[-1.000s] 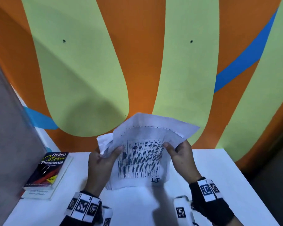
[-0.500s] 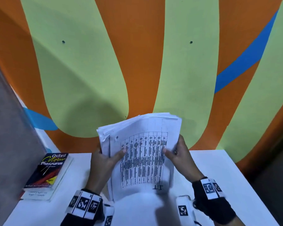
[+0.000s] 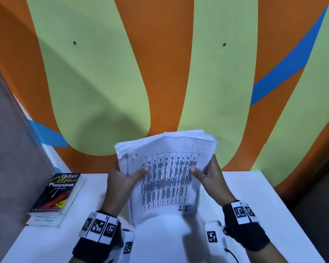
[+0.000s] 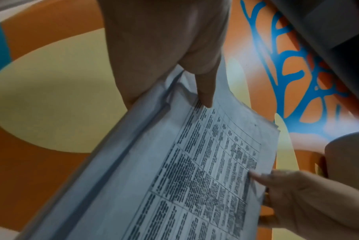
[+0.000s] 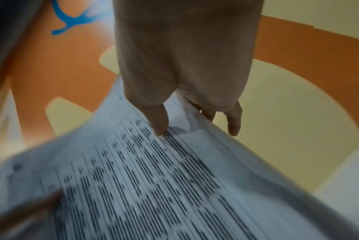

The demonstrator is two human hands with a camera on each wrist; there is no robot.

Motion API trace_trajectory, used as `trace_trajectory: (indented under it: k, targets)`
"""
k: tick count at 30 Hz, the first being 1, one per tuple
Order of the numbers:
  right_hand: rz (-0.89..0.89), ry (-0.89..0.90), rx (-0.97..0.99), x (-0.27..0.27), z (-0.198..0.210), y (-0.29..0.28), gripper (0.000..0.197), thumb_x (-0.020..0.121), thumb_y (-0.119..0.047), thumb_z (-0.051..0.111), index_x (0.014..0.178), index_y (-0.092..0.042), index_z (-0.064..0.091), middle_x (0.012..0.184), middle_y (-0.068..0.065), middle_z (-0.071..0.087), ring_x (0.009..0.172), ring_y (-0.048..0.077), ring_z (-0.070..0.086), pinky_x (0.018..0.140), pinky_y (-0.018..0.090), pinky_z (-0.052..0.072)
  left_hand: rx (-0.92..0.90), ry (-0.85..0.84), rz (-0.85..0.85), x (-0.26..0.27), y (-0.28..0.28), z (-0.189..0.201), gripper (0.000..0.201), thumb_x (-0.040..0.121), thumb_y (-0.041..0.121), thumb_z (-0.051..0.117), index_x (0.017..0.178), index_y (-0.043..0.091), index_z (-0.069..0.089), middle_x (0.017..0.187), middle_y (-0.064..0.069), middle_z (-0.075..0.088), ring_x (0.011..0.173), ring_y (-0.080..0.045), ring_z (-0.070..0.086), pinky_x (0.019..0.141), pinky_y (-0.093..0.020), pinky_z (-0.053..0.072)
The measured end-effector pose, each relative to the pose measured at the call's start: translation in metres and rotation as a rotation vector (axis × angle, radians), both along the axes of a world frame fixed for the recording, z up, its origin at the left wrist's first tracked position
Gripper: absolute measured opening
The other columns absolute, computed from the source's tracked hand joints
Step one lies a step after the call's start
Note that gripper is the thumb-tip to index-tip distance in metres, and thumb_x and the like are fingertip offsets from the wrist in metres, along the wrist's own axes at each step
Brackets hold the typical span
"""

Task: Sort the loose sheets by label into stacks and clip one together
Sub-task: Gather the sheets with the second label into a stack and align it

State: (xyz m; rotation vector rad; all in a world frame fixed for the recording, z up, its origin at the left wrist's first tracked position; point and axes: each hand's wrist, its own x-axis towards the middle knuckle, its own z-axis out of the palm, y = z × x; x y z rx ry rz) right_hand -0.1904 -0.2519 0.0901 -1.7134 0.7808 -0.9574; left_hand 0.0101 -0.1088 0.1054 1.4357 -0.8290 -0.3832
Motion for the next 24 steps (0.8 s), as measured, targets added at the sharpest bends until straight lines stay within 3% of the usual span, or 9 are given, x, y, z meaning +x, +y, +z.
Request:
trace_trajectory:
  k: [2,4,8,10,12,14,17,21,24]
  targets:
    - [-0.008,-0.004,-0.019,0.005,-0.009,0.000,0.041,0.094,-0.007,0.056,0.131,-0.020,0.045,0.126,0.002,0.061,0.120,0.015,0.057,0.104,0.046,0.043,-0.006,0.033,0.033,-0.001,-0.005,-0.004,0.037,0.064,0.033,0.086,0.089,0.010,0.071,0.084,0.001,0.076,0.077,-0.014,0.072,0.072,-0.040,0.056]
    - [-0.014,-0.003,-0.056,0.013,-0.004,0.005,0.041,0.097,-0.001,0.048,0.135,-0.016,0.044,0.128,-0.002,0.060,0.121,0.007,0.054,0.106,0.034,0.042,-0.029,0.063,0.079,-0.002,-0.009,-0.003,0.056,0.060,0.047,0.086,0.093,0.006,0.069,0.092,-0.013,0.074,0.085,-0.026,0.071,0.080,-0.051,0.056]
    - [0.035,-0.096,-0.029,0.016,0.010,0.006,0.048,0.094,0.000,0.054,0.131,-0.024,0.035,0.125,-0.010,0.056,0.115,-0.001,0.056,0.091,0.016,0.045,-0.072,0.062,0.061,0.001,-0.007,0.004,0.021,0.069,0.019,0.083,0.086,0.015,0.071,0.085,0.000,0.076,0.083,-0.021,0.072,0.079,-0.040,0.057]
    - [0.034,-0.118,0.042,0.011,0.005,0.001,0.059,0.091,0.004,0.058,0.137,-0.015,0.027,0.128,-0.003,0.053,0.115,0.001,0.056,0.087,0.013,0.048,-0.038,0.040,-0.010,0.000,-0.003,0.002,0.026,0.065,0.023,0.086,0.086,0.021,0.071,0.087,0.005,0.076,0.084,-0.016,0.072,0.077,-0.035,0.057]
    - [0.030,-0.086,0.110,0.007,-0.007,-0.002,0.058,0.092,0.003,0.057,0.138,-0.015,0.027,0.130,0.005,0.052,0.120,0.008,0.054,0.088,0.016,0.050,0.005,0.071,-0.043,-0.001,-0.001,-0.006,0.044,0.061,0.035,0.088,0.098,0.022,0.069,0.092,0.012,0.076,0.088,-0.011,0.071,0.079,-0.031,0.056]
    - [-0.001,-0.025,0.123,0.008,-0.014,0.000,0.052,0.093,-0.004,0.053,0.134,-0.024,0.030,0.131,0.015,0.051,0.126,0.024,0.050,0.102,0.033,0.045,0.030,0.092,-0.019,-0.003,-0.004,-0.012,0.051,0.062,0.038,0.088,0.105,0.020,0.067,0.096,0.009,0.075,0.093,-0.012,0.070,0.083,-0.033,0.054]
    - [0.003,0.001,0.076,0.012,-0.009,0.004,0.055,0.094,-0.006,0.048,0.142,-0.014,0.022,0.142,0.010,0.044,0.134,0.020,0.042,0.113,0.040,0.033,-0.027,0.078,0.018,-0.005,-0.005,-0.006,0.017,0.073,0.019,0.079,0.085,0.023,0.069,0.076,0.019,0.074,0.075,0.001,0.070,0.074,-0.029,0.053]
    - [0.017,-0.090,0.039,0.009,0.000,-0.002,0.046,0.093,0.002,0.053,0.132,-0.007,0.029,0.126,0.003,0.054,0.115,0.009,0.056,0.096,0.025,0.046,-0.062,0.040,0.043,-0.002,-0.002,-0.002,0.014,0.069,0.031,0.081,0.073,0.021,0.072,0.071,0.015,0.072,0.065,-0.007,0.065,0.062,-0.026,0.051]
    - [-0.006,-0.040,0.107,0.003,-0.014,-0.005,0.046,0.089,0.002,0.061,0.128,-0.009,0.041,0.125,0.003,0.060,0.117,0.015,0.059,0.100,0.039,0.048,-0.018,0.049,-0.008,-0.010,-0.002,-0.001,0.024,0.075,0.022,0.077,0.074,0.001,0.066,0.050,0.005,0.062,0.049,0.004,0.059,0.052,-0.007,0.043]
